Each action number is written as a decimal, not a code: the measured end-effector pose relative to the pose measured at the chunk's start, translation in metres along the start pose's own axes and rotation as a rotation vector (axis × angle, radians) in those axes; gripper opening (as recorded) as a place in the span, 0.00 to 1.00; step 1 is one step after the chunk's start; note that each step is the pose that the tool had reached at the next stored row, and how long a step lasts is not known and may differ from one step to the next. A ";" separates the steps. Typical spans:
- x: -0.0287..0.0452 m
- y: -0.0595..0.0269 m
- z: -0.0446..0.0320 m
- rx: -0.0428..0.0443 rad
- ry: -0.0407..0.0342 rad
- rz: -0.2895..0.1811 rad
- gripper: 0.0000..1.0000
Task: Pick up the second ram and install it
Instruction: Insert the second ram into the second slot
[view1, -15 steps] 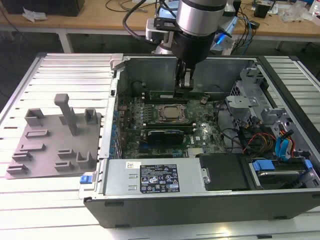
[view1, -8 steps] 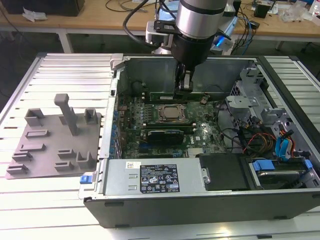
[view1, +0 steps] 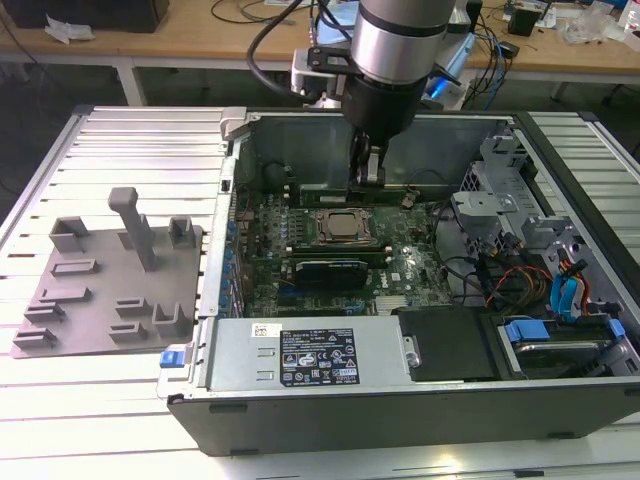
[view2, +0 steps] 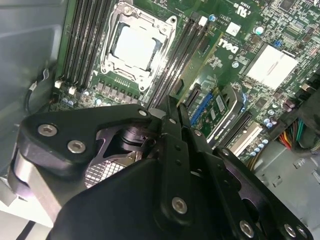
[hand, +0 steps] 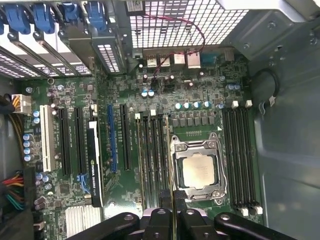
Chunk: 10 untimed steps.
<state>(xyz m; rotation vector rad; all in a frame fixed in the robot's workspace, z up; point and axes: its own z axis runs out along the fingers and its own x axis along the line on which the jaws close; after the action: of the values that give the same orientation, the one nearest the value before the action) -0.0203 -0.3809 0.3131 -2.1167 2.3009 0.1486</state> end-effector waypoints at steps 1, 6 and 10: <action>0.0001 -0.0001 0.0011 0.0000 0.0000 0.000 0.11; 0.0005 0.0000 0.0059 0.0001 0.0000 0.000 0.11; 0.0008 -0.0004 0.0112 0.0000 -0.0001 0.001 0.11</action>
<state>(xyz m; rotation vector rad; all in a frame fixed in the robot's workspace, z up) -0.0206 -0.3809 0.3019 -2.1158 2.3017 0.1487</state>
